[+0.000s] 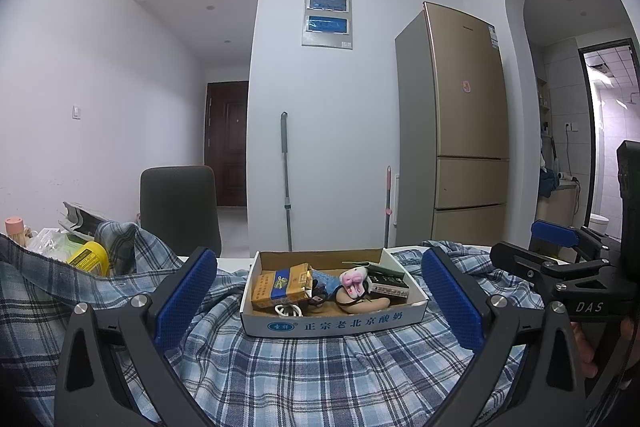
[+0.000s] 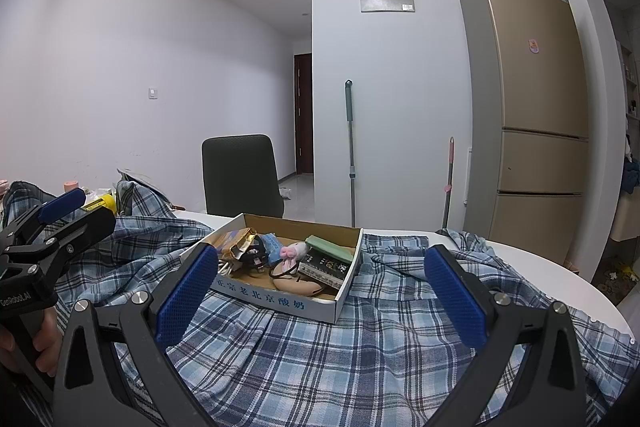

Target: Organize soft objects

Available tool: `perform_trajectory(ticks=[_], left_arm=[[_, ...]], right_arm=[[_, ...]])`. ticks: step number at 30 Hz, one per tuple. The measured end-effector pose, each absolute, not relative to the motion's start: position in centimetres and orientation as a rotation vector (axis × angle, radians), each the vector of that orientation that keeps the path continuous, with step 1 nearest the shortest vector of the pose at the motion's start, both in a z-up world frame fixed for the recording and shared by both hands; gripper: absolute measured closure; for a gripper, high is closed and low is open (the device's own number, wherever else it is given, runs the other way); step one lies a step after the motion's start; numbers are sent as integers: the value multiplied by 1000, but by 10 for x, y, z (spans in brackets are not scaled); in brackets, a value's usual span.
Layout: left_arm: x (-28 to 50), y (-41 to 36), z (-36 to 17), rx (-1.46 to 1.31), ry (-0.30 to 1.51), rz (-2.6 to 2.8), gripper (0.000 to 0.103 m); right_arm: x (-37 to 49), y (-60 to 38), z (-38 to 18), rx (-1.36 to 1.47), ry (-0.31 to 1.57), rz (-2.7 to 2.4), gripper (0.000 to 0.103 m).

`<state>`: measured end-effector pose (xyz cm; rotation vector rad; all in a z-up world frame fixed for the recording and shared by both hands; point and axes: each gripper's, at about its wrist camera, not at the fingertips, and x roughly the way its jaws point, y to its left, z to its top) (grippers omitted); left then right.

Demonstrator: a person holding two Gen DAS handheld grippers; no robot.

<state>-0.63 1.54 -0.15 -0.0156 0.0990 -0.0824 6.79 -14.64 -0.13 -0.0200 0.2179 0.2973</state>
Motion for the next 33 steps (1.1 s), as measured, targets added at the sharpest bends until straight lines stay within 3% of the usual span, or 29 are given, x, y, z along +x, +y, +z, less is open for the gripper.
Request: perform_trajectory(ticks=[33], left_arm=[[-5,16,-4,-16,105,-76,0]], right_arm=[[68,-147,-1,-15,222,286,0]])
